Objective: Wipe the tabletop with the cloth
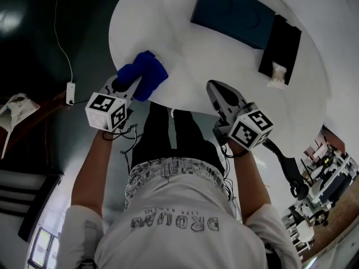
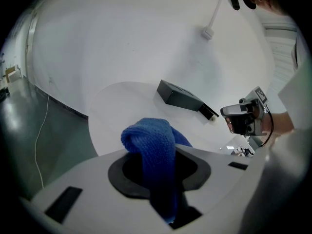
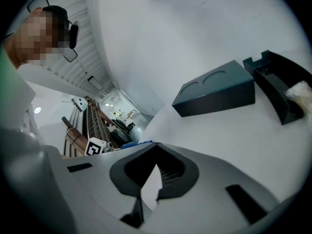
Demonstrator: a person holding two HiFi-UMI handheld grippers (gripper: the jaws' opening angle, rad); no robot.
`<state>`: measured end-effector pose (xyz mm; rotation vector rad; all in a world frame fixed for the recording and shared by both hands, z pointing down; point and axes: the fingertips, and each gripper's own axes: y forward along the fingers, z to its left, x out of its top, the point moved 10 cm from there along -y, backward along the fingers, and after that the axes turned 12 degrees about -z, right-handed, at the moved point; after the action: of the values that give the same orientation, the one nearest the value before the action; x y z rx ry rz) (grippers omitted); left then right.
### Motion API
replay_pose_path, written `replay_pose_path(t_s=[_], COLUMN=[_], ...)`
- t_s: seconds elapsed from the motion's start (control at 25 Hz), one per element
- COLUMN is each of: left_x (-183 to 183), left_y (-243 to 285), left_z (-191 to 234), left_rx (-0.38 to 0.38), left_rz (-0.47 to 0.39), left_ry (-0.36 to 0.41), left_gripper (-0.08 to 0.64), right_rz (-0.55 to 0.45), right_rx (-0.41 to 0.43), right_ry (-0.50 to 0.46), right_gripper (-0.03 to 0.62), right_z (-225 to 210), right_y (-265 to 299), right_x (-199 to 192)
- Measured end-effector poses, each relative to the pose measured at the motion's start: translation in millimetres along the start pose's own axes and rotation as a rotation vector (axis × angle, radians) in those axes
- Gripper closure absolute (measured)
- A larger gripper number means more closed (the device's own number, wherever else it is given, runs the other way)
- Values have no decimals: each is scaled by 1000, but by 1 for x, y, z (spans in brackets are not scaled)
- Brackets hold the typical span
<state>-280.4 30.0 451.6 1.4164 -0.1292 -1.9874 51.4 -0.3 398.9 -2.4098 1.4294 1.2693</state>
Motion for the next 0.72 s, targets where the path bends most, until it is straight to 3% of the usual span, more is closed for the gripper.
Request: replay_pose_path(t_s=[0.36,0.72], left_x=[-1,-11], left_y=[21,63], left_z=[-32,-89], left_rx=[-51,-166], left_rz=[35,90], left_ry=[43,91], left_gripper=[440,440], right_rz=[-45,-133], right_rx=[-36,-107], right_ry=[26,73], right_gripper=[584,584], right_z=[-17,-47], right_y=[-35,-93], right_x=[-3,-11])
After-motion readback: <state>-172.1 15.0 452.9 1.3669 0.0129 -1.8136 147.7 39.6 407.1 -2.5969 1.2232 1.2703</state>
